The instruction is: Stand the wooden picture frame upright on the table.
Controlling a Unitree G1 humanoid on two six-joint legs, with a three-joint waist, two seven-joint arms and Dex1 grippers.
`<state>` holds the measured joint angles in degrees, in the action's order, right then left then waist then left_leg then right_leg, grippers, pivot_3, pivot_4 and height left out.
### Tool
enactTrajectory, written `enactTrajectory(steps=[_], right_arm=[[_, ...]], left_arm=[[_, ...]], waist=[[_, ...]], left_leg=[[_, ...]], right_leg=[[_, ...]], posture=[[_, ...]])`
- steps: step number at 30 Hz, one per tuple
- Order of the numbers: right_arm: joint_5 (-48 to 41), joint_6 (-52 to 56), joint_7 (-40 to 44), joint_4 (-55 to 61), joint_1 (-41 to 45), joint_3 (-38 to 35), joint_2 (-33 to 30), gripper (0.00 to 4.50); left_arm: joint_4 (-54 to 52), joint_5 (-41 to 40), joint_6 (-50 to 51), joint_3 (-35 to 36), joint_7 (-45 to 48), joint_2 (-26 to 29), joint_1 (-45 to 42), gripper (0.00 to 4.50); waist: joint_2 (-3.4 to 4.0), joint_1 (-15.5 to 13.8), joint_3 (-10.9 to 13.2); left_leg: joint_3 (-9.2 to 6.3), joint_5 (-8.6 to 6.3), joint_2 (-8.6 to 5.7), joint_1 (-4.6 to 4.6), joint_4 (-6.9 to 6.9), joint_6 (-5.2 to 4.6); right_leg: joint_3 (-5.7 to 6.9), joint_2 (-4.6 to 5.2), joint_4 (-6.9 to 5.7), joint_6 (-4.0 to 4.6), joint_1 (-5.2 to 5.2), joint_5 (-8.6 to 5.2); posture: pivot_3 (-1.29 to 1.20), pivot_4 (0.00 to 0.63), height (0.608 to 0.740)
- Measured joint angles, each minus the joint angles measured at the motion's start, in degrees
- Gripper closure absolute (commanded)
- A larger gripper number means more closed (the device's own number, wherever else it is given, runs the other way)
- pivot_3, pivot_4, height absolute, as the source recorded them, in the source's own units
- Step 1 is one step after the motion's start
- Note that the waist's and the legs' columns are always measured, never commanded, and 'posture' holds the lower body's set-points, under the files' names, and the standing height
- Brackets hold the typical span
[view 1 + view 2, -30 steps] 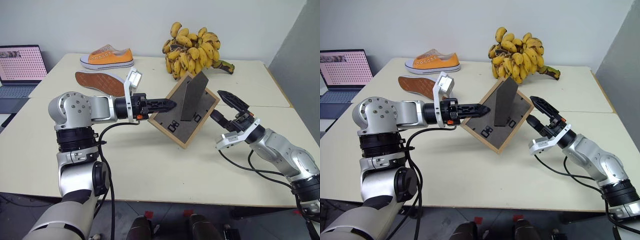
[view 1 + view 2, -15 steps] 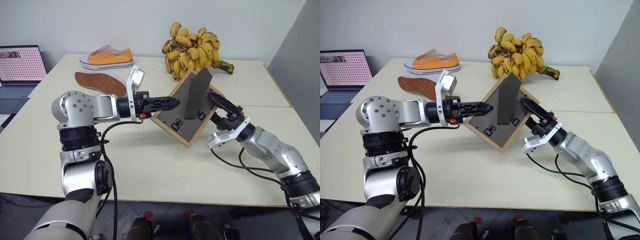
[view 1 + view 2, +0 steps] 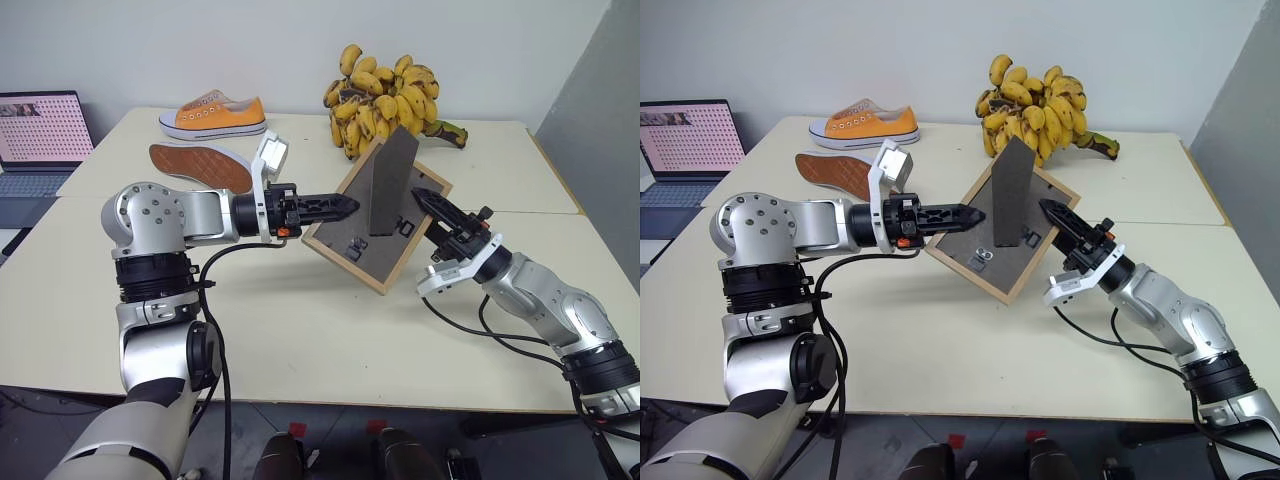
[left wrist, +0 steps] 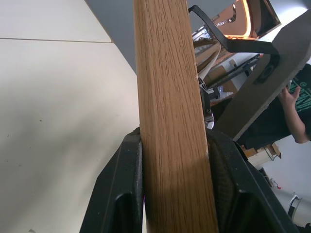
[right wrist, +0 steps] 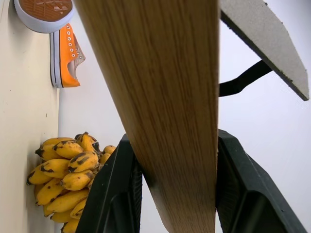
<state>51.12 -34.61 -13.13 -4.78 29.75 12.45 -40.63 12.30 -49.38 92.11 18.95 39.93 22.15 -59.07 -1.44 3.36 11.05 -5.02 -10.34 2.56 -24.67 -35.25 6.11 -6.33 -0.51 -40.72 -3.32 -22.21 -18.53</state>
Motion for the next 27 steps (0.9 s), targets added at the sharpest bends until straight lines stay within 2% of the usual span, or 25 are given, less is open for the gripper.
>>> enactTrajectory(steps=[2, 8, 16, 19, 22, 25, 27], right_arm=[[0.0, 0.0, 0.2, 0.1, 0.0, 0.0, 0.0, 3.01], [0.0, 0.2, 1.8, -0.7, 0.0, 0.2, -0.1, 3.01], [-0.6, -1.1, 1.9, -3.2, 2.1, 0.4, 0.1, 3.01], [-2.1, -2.5, 3.7, -6.7, 3.1, 1.8, 0.9, 3.01], [-12.8, -2.8, 11.2, -11.1, 3.5, 2.4, 5.1, 3.01], [-26.6, -0.4, 21.9, -13.5, 3.7, 2.4, 8.6, 3.01], [-40.1, 5.7, 32.2, -13.2, 3.5, 2.3, 12.7, 3.01]], left_arm=[[-0.2, 0.0, -0.5, -0.7, 0.5, 0.4, 0.2, 2.5], [-5.2, -0.1, -4.3, -4.4, 2.6, 2.3, 2.3, 1.21], [-8.3, 0.1, -13.7, -5.3, 4.0, 5.6, 3.9, 1.21], [-15.1, 0.3, -21.1, -2.6, 4.8, 9.6, 6.4, 1.21], [-27.2, 0.2, -28.2, 2.7, 7.2, 15.8, 17.2, 1.21], [-35.0, 0.0, -30.6, 6.4, 10.2, 20.2, 31.4, 1.21], [-39.3, 0.4, -32.2, 9.0, 11.9, 22.4, 42.3, 1.21]], waist=[[0.0, 0.0, 0.0], [0.0, 0.0, 0.0], [0.0, 0.1, 0.0], [0.0, 0.5, 0.0], [-0.01, 1.6, 0.0], [-0.07, 1.7, 0.0], [-0.13, 1.7, 0.0]], left_leg=[[0.0, 0.0, 0.0, 0.0, 0.0, 0.0], [0.01, 0.0, 0.0, 0.02, 0.0, 0.01], [0.03, 0.0, 0.01, 0.04, 0.0, 0.0], [0.09, 0.0, 0.04, 0.08, 0.05, 0.01], [0.4, 0.0, 0.08, 0.38, 0.24, 0.0], [0.39, -0.11, 0.12, 0.54, 0.25, -0.18], [0.34, -0.12, 0.15, 0.77, 0.26, -0.2]], right_leg=[[0.0, 0.0, 0.0, 0.0, 0.0, 0.0], [-0.02, 0.0, -0.03, 0.0, 0.0, 0.0], [-0.05, 0.0, -0.04, 0.01, 0.0, 0.0], [-0.11, -0.01, -0.03, 0.04, -0.02, -0.02], [-0.37, 0.02, -0.03, 0.06, 0.09, -0.03], [-0.37, 0.01, -0.04, 0.07, 0.21, -0.03], [-0.33, 0.0, -0.02, 0.1, 0.47, -0.05]], posture=[[0.0, 0.15, 0.74], [0.0, 0.15, 0.74], [0.0, 0.15, 0.74], [0.0, 0.15, 0.74], [0.0, 0.15, 0.74], [0.0, 0.15, 0.74], [0.0, 0.15, 0.74]])
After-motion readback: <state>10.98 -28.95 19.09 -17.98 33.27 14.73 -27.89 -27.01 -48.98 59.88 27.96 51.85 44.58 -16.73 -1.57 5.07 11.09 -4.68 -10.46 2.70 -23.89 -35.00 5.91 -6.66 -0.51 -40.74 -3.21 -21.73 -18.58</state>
